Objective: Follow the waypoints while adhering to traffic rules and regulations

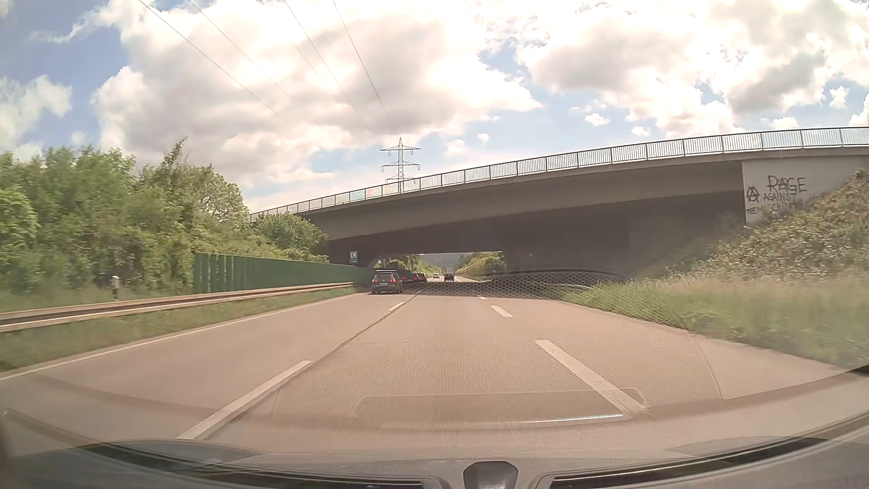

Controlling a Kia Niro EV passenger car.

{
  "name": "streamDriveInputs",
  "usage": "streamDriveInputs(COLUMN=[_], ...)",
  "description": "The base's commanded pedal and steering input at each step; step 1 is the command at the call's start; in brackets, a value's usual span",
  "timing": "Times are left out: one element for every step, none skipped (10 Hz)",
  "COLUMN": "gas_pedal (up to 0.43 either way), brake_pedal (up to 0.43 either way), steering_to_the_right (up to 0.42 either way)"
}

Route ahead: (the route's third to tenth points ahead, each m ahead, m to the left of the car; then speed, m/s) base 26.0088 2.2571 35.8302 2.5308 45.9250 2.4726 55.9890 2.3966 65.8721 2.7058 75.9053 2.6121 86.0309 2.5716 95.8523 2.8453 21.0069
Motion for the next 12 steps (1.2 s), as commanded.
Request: streamDriveInputs(gas_pedal=[0.138,0.138,0.138,0.138,0.138,0.138,0.138,0.138,0.138,0.138,0.138,0.138], brake_pedal=[0.000,0.000,0.000,0.000,0.000,0.000,0.000,0.000,0.000,0.000,0.000,0.000], steering_to_the_right=[0.000,0.000,0.000,0.000,0.000,0.000,0.000,0.000,0.000,0.000,0.000,0.000])
